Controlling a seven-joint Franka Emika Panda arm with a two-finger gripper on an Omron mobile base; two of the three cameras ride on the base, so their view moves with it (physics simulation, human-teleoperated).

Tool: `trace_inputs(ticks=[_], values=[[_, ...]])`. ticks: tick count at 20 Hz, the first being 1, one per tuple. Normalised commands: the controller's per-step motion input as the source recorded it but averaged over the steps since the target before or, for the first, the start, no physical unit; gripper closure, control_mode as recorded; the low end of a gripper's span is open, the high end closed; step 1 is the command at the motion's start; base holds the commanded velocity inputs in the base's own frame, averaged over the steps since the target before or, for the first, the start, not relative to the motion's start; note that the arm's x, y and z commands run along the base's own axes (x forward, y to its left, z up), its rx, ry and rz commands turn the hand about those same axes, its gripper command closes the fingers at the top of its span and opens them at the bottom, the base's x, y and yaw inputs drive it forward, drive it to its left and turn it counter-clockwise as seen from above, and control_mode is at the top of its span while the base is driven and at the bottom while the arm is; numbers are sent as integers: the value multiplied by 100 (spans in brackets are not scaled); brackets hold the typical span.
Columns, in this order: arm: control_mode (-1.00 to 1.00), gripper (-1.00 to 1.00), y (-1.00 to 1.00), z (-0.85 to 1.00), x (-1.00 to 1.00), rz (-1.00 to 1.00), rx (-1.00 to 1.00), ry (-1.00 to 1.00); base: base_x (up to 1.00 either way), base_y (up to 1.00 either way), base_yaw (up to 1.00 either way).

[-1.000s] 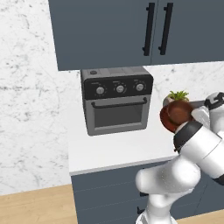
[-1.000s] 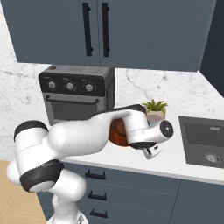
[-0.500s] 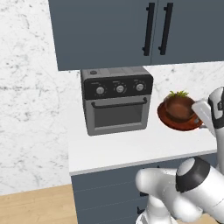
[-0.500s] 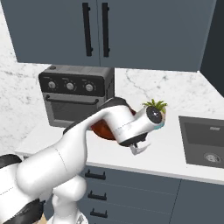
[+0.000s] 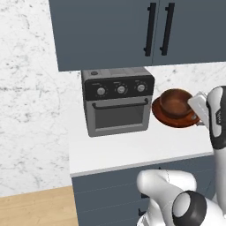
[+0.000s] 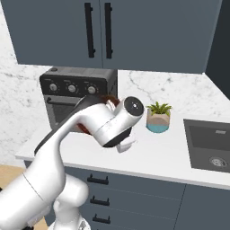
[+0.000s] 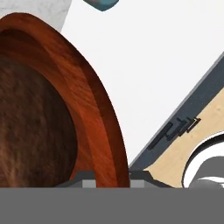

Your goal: Pick up the bowls on the counter and stack them on top of one another in the open cabinet. Place the smaller bowl on top of the larger bowl.

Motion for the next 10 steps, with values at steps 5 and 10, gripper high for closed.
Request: trace_inputs(ticks=[5, 10], values=[[-100, 100, 28, 68, -28, 0, 2, 0, 0, 0, 0], [-100, 100, 18, 71, -28, 0, 0, 0, 0, 0, 0]])
